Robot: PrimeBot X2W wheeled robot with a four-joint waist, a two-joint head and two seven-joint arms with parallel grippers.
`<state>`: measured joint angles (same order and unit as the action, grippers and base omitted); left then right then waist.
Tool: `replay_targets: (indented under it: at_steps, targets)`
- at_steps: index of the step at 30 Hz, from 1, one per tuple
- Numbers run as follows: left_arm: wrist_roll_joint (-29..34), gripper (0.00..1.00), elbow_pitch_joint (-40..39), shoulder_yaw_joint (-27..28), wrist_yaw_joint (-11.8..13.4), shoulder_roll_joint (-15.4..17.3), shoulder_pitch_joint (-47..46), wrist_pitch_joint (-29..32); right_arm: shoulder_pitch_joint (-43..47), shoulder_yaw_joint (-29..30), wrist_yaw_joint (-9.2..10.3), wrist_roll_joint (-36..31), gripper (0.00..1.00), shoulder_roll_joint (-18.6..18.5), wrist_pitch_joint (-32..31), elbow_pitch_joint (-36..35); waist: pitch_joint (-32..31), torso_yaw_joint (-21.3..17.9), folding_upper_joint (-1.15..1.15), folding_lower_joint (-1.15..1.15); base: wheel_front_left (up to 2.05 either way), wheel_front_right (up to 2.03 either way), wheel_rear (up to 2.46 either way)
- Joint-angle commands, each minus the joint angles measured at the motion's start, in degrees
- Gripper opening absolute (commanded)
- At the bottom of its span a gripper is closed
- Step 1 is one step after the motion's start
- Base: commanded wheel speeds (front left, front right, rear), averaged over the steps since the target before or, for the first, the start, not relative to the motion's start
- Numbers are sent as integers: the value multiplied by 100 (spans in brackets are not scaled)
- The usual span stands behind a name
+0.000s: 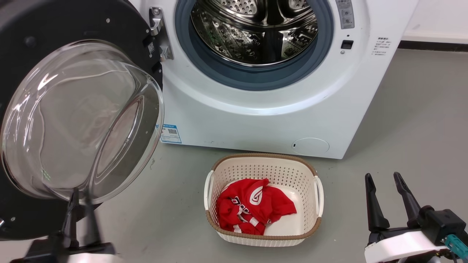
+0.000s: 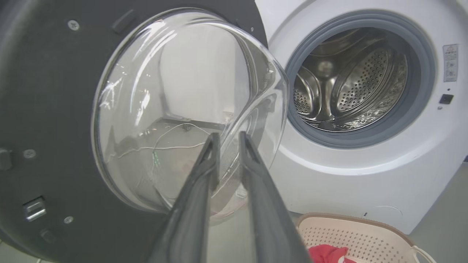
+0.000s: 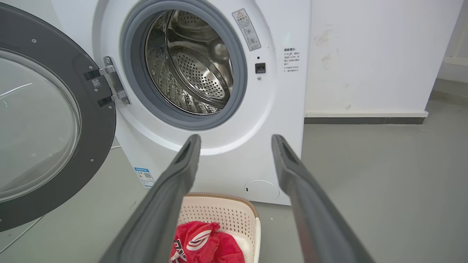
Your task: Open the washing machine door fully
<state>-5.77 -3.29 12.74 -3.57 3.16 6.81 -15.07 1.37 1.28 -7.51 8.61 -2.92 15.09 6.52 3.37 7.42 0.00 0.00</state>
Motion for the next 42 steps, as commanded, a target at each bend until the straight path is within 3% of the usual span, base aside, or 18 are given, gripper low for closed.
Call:
replay_targets:
  at_steps: [1,8,12,23,41,42]
  targets:
    - [-37,100,-46,-172,-31,-14,24,-14,38,-9,4,-46,100,9,11,-16,-50,-51,0,0,0,0,0]
    - [-103,100,-19,-1118,41,-23,-47,-14,96,55,4,-230,100,9,11,-59,-178,-271,0,0,0,0,0]
    - [11,100,108,-1337,43,-24,-211,-14,100,72,4,-322,100,9,0,-81,-215,-456,0,0,0,0,0]
    - [231,100,355,-1160,32,-25,-239,-14,241,94,4,-465,100,9,-57,-165,-287,-822,0,0,0,0,0]
    - [275,100,353,-1111,95,-26,-260,-14,178,77,4,-402,100,9,-51,-158,-235,-810,0,0,0,0,0]
    - [281,0,351,-1121,74,-27,-262,-14,174,76,4,-391,0,9,-50,-153,-233,-810,0,0,0,0,0]
